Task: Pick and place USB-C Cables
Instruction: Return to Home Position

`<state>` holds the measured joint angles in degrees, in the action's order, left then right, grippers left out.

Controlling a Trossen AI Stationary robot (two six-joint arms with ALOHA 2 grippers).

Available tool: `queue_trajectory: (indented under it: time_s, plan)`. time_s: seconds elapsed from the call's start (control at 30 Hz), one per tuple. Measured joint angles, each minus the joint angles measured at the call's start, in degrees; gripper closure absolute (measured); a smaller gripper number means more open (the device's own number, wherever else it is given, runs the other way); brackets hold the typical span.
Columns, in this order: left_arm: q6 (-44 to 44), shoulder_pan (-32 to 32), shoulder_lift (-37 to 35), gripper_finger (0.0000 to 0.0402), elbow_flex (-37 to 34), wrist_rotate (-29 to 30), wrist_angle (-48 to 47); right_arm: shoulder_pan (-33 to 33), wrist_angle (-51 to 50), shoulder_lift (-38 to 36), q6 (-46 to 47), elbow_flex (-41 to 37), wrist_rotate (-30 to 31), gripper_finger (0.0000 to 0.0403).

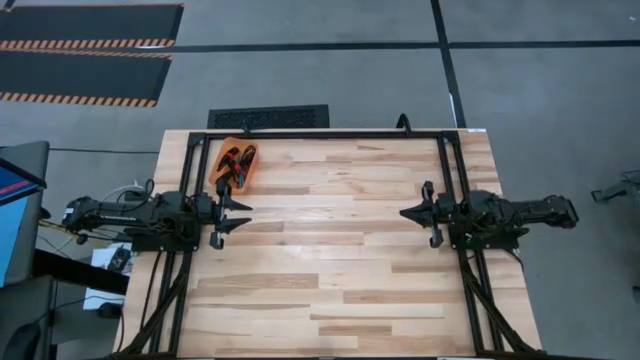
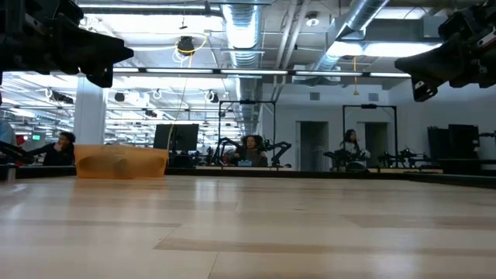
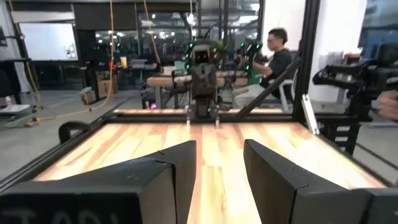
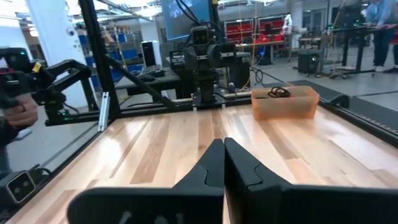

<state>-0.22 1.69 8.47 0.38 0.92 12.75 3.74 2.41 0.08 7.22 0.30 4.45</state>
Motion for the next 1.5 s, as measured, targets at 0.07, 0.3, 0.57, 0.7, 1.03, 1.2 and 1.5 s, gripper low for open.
queue_trajectory:
  time_s: [0.07, 0.3, 0.57, 0.7, 1.03, 1.2, 1.5]
  plan:
    - [0.22, 0.00, 0.01, 0.0276, 0.00, 0.47, -0.50, 0.55, -0.04, 0.00, 0.12, 0.00, -0.01, 0.0386]
    - [3.11, 0.02, -0.02, 0.0276, 0.00, -0.44, 3.07, 1.52, -0.04, 0.02, 0.26, -0.04, 0.00, 0.0380]
    - [3.64, 0.02, -0.33, 0.0276, 0.00, -1.41, 4.96, 1.50, -0.79, 0.02, -0.14, -0.04, 0.26, 0.0384]
    - [4.08, 0.02, -3.39, 0.0276, 0.00, -1.57, 2.28, 1.50, -0.87, 0.02, -0.15, -0.04, 0.26, 0.0379]
    - [2.54, 0.02, -8.20, 0.0276, 0.00, -1.58, -7.93, 1.32, -0.81, 0.02, -2.26, -0.04, 0.65, 0.0382]
    - [2.54, 0.02, -8.32, 0.0276, 0.00, -0.79, -6.49, 0.99, -0.70, 0.26, -2.71, -0.04, 1.52, 0.0376]
    - [-0.36, -0.11, -4.12, 0.0276, 0.02, 2.78, -10.79, 1.11, -0.67, 1.18, -2.71, -0.04, 1.51, 0.0376]
